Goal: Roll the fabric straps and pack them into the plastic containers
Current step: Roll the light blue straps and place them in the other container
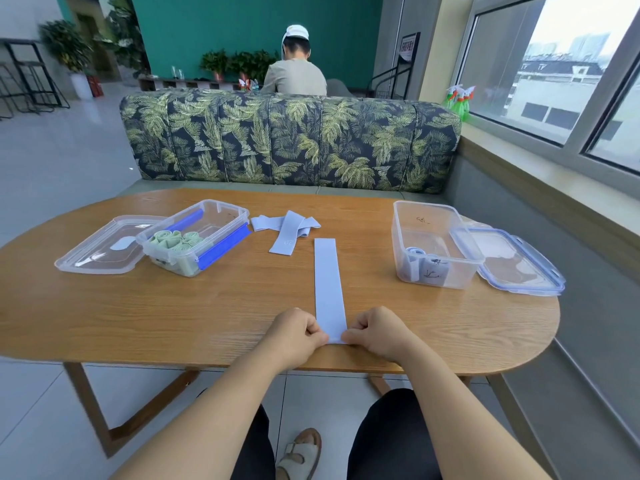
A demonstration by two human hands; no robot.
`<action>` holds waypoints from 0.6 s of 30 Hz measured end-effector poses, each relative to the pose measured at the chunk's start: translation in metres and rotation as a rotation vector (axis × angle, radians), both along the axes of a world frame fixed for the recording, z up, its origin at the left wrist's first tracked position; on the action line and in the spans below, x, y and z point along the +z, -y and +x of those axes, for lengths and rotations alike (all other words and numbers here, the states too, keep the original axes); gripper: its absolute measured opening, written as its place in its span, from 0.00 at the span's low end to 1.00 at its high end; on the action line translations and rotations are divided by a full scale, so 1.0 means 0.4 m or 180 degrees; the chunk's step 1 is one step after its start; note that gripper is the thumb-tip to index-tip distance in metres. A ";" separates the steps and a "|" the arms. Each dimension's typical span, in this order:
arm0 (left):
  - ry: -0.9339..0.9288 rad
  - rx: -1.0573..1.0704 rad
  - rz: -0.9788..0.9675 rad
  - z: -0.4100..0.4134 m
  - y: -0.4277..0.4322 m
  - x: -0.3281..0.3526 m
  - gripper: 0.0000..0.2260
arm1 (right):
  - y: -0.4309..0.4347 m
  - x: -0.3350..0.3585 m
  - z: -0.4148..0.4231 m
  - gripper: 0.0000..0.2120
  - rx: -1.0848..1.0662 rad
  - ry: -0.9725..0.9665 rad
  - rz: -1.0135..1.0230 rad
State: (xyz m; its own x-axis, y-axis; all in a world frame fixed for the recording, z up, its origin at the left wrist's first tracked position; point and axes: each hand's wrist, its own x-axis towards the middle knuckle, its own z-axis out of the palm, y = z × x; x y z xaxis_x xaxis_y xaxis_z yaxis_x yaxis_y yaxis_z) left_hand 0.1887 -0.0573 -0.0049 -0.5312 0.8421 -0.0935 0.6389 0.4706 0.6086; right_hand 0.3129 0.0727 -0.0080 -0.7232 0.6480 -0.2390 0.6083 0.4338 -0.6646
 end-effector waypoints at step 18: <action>-0.0074 -0.0138 0.0526 -0.004 0.003 -0.021 0.09 | -0.005 0.013 -0.015 0.12 -0.0076 0.0131 -0.0016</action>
State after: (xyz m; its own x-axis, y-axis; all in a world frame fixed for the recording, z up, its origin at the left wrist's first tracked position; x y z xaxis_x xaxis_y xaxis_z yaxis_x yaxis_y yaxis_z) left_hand 0.1872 -0.0584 -0.0134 -0.4943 0.8672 0.0600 0.6714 0.3370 0.6601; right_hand 0.3068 0.0746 -0.0026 -0.6971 0.6636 -0.2715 0.6452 0.4156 -0.6411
